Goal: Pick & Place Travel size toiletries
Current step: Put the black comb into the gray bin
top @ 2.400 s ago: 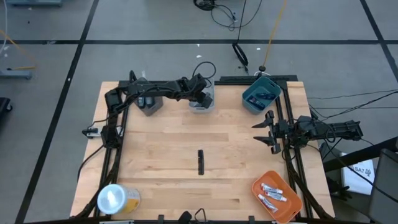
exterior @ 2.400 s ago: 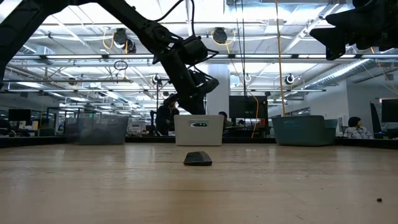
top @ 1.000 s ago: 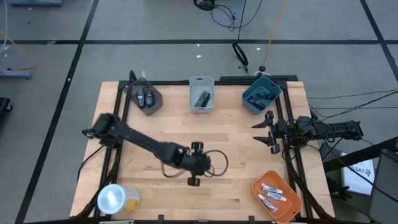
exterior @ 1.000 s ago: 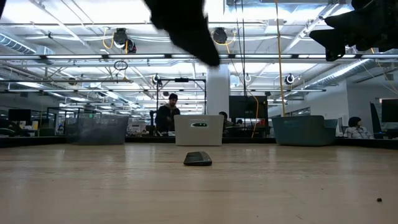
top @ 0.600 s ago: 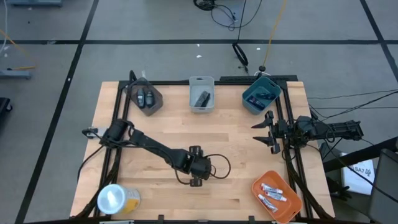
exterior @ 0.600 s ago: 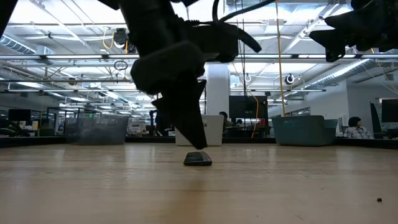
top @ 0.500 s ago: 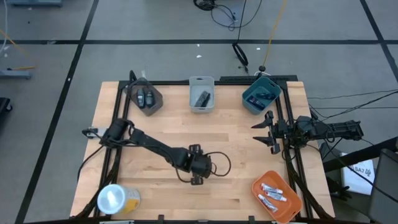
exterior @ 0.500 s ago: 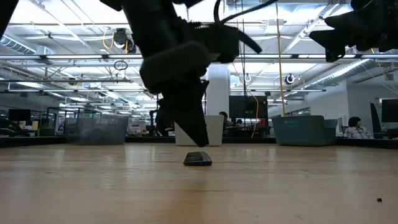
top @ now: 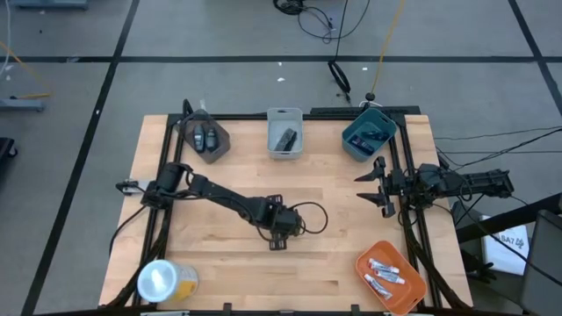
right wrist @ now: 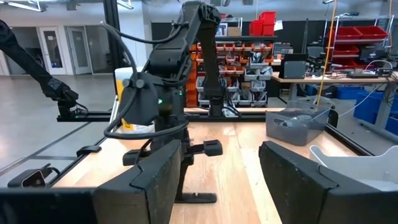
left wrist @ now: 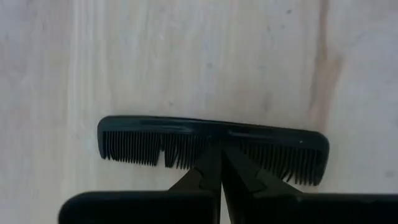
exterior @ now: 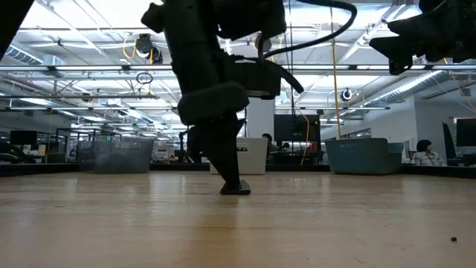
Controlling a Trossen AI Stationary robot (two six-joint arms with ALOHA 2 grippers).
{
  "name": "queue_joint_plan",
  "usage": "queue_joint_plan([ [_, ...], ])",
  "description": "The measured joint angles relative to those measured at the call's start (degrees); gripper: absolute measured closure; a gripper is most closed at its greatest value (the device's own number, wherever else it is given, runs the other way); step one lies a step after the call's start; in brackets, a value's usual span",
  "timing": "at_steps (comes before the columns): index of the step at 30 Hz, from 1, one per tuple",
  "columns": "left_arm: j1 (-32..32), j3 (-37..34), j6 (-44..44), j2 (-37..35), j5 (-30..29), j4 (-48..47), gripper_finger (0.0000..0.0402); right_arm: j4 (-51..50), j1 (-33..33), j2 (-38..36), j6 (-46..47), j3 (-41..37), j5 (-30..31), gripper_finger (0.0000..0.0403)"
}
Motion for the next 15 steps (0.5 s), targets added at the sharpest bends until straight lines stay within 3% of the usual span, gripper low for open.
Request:
queue_joint_plan([
  [15,7.5,-0.1,13.8,0.0,2.3,8.8,0.04,1.3,0.0,3.7,-0.2,0.0,0.0,0.0193],
])
